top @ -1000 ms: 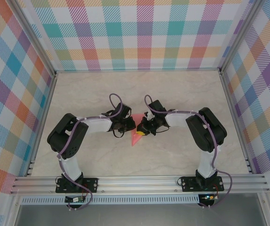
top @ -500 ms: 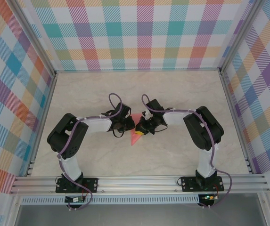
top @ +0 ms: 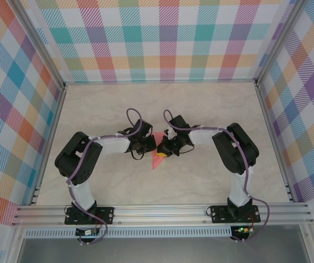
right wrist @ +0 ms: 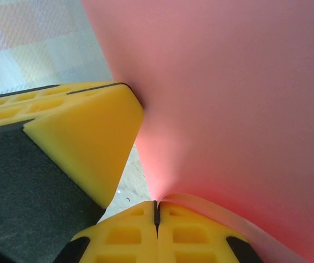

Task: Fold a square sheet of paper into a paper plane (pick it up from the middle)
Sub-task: Third fold the triangle at the center of the table.

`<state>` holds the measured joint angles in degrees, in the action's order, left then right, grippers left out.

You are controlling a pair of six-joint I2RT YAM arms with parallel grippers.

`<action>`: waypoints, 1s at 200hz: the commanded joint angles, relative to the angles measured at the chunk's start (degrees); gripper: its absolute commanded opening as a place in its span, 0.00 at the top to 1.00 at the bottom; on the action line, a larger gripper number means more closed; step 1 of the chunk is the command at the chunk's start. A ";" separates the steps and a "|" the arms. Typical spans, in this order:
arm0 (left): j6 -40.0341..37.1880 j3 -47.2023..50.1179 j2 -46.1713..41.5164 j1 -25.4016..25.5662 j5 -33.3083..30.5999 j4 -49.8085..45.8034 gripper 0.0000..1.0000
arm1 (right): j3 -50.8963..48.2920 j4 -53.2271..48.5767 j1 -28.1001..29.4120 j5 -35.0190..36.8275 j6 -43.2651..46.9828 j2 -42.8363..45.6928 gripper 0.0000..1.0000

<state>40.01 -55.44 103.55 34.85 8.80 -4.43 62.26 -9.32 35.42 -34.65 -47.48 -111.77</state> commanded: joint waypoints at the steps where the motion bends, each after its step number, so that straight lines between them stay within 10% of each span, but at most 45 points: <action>1: -1.44 -1.76 -2.97 -0.57 -1.35 -3.51 0.93 | 0.42 -1.96 0.79 1.60 1.35 -0.05 0.95; 200: -2.48 -2.51 3.07 -2.24 1.64 -3.15 1.00 | 0.40 1.65 0.79 -0.84 3.62 -0.60 0.94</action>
<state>38.06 -58.28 105.21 33.17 9.50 -6.94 62.26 -8.60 35.75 -33.93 -45.56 -111.77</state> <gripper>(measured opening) 0.042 0.057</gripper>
